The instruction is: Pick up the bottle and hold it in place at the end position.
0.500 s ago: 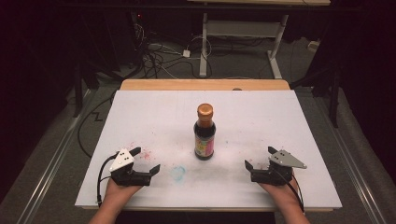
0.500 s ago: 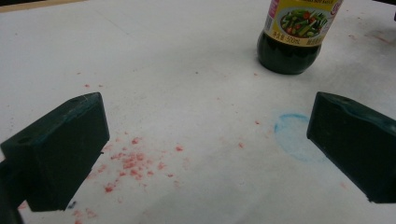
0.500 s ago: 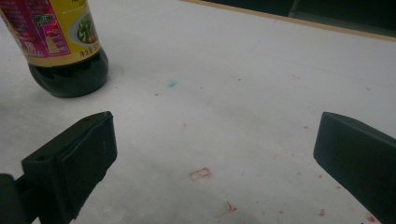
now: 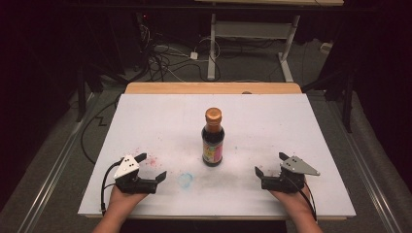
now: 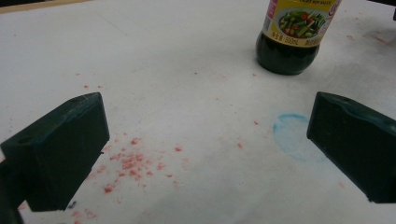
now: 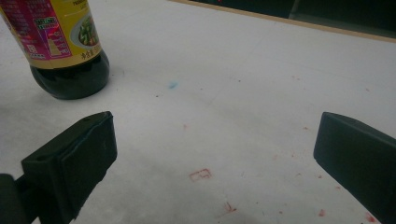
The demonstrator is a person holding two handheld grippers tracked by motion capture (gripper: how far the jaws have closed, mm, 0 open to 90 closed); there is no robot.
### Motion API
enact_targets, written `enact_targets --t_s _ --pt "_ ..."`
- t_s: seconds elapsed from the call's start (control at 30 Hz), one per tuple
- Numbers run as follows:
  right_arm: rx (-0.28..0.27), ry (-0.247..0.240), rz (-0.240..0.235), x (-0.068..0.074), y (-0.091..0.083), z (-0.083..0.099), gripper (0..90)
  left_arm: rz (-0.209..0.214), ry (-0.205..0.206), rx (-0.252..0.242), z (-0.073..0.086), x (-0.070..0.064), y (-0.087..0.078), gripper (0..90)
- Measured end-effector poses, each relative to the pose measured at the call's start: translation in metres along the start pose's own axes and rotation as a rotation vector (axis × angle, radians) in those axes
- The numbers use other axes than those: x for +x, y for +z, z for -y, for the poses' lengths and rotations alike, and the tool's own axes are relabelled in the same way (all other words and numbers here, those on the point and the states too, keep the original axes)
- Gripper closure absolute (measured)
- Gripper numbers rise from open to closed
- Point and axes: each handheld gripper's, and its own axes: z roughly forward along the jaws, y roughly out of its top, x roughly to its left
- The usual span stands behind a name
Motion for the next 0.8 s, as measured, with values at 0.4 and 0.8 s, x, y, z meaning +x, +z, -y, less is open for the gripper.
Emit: enact_targets --t_s 0.4,0.8 --pt "0.000 -0.010 -0.005 0.000 0.000 0.000 0.2 0.049 -0.008 -0.013 -0.006 -0.005 -0.003 0.0" --pt "0.000 -0.011 -0.006 0.000 0.000 0.000 0.2 0.088 -0.002 -0.014 -0.014 -0.019 0.003 0.0"
